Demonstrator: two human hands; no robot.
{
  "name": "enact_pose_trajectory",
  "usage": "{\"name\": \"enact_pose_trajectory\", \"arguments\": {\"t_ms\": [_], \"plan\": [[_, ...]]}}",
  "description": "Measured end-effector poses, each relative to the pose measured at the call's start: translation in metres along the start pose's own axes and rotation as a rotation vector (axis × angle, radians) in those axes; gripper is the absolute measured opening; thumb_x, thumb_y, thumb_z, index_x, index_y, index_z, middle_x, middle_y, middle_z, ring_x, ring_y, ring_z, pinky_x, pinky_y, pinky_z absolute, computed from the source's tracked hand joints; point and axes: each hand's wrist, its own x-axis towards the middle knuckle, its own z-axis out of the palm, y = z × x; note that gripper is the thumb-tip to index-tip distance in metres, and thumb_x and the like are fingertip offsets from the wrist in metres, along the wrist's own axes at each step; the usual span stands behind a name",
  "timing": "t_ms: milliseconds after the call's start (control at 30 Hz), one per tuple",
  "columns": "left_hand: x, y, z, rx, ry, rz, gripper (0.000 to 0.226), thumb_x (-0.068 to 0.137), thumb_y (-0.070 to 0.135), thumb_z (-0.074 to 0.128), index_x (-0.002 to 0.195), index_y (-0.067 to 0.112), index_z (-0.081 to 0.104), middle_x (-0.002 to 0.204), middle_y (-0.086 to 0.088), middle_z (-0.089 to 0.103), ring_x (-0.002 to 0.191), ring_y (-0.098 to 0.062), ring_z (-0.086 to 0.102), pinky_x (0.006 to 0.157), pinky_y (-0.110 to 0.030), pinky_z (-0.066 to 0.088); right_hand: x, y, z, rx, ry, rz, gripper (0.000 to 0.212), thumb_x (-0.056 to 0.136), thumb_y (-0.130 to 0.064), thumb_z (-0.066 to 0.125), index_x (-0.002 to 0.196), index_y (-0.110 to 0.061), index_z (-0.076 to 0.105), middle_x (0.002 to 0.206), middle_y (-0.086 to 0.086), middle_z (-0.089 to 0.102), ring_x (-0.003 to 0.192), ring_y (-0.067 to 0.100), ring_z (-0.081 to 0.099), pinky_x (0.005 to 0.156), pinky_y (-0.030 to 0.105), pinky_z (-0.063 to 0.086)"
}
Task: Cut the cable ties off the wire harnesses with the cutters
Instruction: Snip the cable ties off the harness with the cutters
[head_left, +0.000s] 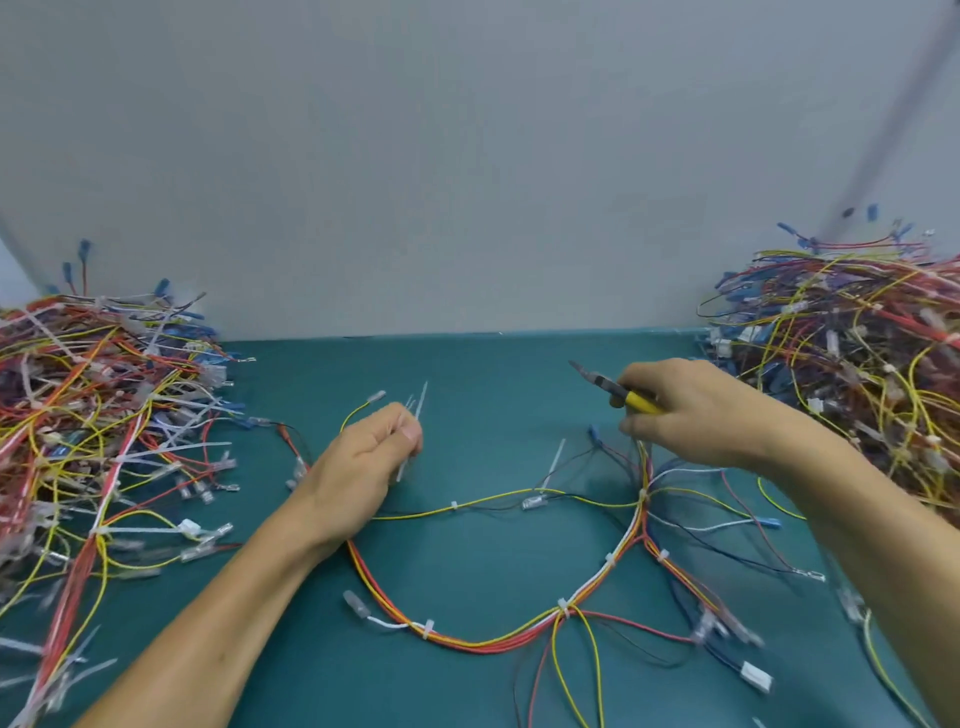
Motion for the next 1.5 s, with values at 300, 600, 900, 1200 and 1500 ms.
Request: {"name": "enact_pose_trajectory", "arguments": {"t_ms": [300, 600, 900, 1200, 1500], "plan": [[0.004, 0.005, 0.005, -0.051, 0.045, 0.063, 0.026, 0.101, 0.006, 0.039, 0.093, 0.022, 0.059, 0.058, 0.009, 0.049, 0.048, -0.004, 0.036, 0.046, -0.013, 0.032, -0.012, 0.022, 0.002, 0.252, 0.024, 0.157, 0.004, 0.086, -0.023, 0.064, 0.085, -0.020, 0.062, 0.079, 0.004, 0.065, 0.077, 0.024, 0.064, 0.072, 0.041, 0.053], [-0.002, 0.020, 0.030, -0.381, 0.078, -0.213, 0.030, 0.091, -0.010, 0.027, 0.086, 0.016, 0.041, 0.054, -0.001, 0.044, 0.045, -0.016, 0.043, 0.045, -0.024, 0.029, 0.020, -0.016, 0.021, 0.067, -0.016, -0.003, 0.015, 0.080, -0.024, 0.065, 0.093, -0.018, 0.064, 0.088, 0.008, 0.065, 0.083, 0.028, 0.057, 0.072, 0.035, 0.050], [-0.001, 0.015, 0.028, -0.456, 0.088, -0.328, 0.028, 0.084, -0.008, 0.027, 0.082, 0.016, 0.042, 0.049, 0.003, 0.029, 0.040, -0.011, 0.024, 0.039, -0.019, 0.020, 0.047, -0.012, 0.013, -0.095, -0.247, -0.134, 0.030, 0.072, -0.012, 0.065, 0.096, -0.030, 0.069, 0.065, -0.014, 0.053, 0.061, 0.003, 0.050, 0.052, 0.020, 0.033], [-0.002, 0.015, 0.030, -0.420, 0.088, -0.321, 0.025, 0.088, -0.005, 0.029, 0.084, 0.014, 0.045, 0.048, 0.005, 0.028, 0.040, -0.010, 0.021, 0.039, -0.019, 0.019, 0.048, -0.014, 0.026, -0.007, -0.248, -0.158, 0.016, 0.077, -0.026, 0.073, 0.091, -0.026, 0.065, 0.087, -0.004, 0.067, 0.078, 0.016, 0.057, 0.064, 0.026, 0.040], [-0.001, 0.014, 0.030, -0.385, 0.070, -0.329, 0.025, 0.087, -0.005, 0.028, 0.084, 0.014, 0.044, 0.050, 0.005, 0.027, 0.041, -0.010, 0.020, 0.038, -0.019, 0.018, 0.046, -0.026, 0.030, 0.085, -0.285, -0.151, 0.014, 0.079, -0.027, 0.072, 0.091, -0.025, 0.064, 0.088, -0.004, 0.067, 0.081, 0.017, 0.060, 0.070, 0.029, 0.046]]}}
